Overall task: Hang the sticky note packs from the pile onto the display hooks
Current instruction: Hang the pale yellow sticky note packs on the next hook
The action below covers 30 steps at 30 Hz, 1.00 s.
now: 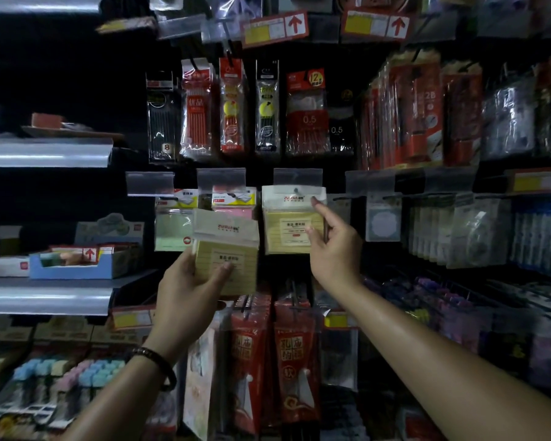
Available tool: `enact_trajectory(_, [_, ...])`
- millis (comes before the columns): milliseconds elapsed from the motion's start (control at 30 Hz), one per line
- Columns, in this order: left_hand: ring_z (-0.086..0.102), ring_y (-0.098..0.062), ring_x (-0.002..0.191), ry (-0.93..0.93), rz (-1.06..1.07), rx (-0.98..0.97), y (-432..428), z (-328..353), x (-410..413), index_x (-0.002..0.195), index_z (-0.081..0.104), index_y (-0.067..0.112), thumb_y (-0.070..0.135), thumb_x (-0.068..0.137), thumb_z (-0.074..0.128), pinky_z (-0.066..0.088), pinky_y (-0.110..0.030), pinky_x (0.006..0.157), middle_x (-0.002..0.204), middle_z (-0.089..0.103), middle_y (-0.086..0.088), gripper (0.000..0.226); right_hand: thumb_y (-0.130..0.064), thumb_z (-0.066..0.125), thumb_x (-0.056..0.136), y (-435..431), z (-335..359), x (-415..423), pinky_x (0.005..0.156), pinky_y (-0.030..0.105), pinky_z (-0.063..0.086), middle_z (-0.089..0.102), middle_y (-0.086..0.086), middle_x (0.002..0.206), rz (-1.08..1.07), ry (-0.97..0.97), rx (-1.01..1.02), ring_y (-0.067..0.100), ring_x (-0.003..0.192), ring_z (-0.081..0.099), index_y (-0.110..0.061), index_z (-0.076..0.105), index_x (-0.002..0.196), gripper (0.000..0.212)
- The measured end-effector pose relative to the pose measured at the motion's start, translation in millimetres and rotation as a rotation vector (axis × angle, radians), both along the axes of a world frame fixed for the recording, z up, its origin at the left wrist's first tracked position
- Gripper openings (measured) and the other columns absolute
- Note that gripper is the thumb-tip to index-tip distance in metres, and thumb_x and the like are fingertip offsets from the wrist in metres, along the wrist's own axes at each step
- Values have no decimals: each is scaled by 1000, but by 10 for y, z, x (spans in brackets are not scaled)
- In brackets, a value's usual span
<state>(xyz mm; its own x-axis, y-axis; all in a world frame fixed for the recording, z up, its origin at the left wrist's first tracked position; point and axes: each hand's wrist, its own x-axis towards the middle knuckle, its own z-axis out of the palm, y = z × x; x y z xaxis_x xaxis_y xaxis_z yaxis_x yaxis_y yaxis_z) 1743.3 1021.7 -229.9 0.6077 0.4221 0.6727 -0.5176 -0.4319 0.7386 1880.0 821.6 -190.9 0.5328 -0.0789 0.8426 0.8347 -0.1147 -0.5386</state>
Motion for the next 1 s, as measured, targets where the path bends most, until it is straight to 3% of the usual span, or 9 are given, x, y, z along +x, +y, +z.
enact_trajectory(100, [80,-14,93,6,0,6,0,-18,34,111,70,34,24,97,77,68,-44,78,104,81,6,19,-5,70,101,-32,38,16,99,17,55,69,-7,134,-58,43,-62,-1,120,66,-23,59,151,55])
enact_trajectory(167, [80,-16,91,7,-5,-3,0,-26,58,111,71,32,24,97,77,68,-45,77,102,81,5,18,-6,67,103,-39,54,47,61,6,49,68,-5,99,-86,81,-120,-12,73,63,-23,55,154,55])
enact_trajectory(233, [81,-18,91,12,-7,-12,-9,-24,75,110,71,32,24,96,78,68,-45,76,101,82,5,17,-11,66,105,-34,109,92,46,9,42,59,-7,81,-106,129,-194,-5,50,54,-27,52,157,56])
enact_trajectory(367, [81,-17,91,10,-25,-7,-19,-18,100,110,72,32,23,96,78,67,-43,75,101,82,7,17,-24,67,105,-20,238,178,75,37,68,65,6,134,-166,227,-339,16,82,74,-41,46,157,58])
enact_trajectory(467, [80,-16,93,20,-68,-34,-50,-13,114,111,71,31,21,97,77,67,-37,72,103,82,7,18,-21,66,105,-30,297,167,90,31,64,65,3,127,-273,213,-457,12,79,68,-38,43,161,63])
enact_trajectory(633, [79,-16,99,-2,-134,-110,-169,15,149,118,66,23,18,103,69,67,-45,83,110,81,1,16,-11,66,100,-54,325,73,83,33,65,63,2,122,-335,272,-612,17,88,65,-40,25,167,84])
enact_trajectory(733, [78,-15,103,-18,-191,-164,-258,33,182,124,64,21,15,106,62,65,-47,90,114,80,2,19,-23,68,99,-101,235,-33,71,29,51,52,2,129,-408,260,-543,18,96,56,-41,30,164,78])
enact_trajectory(833, [77,-16,108,-46,-216,-150,-344,48,236,125,62,22,16,107,60,62,-48,97,118,79,2,19,-33,67,101,-166,119,-143,69,21,53,65,-4,117,-128,144,-134,13,96,68,-37,55,148,48])
enact_trajectory(1000, [74,-25,118,-94,-350,-138,-538,55,408,131,59,20,16,109,59,60,-52,100,127,76,-4,23,-9,73,99,-141,-105,-365,80,28,65,77,-7,102,310,155,-60,8,94,77,-37,55,153,64])
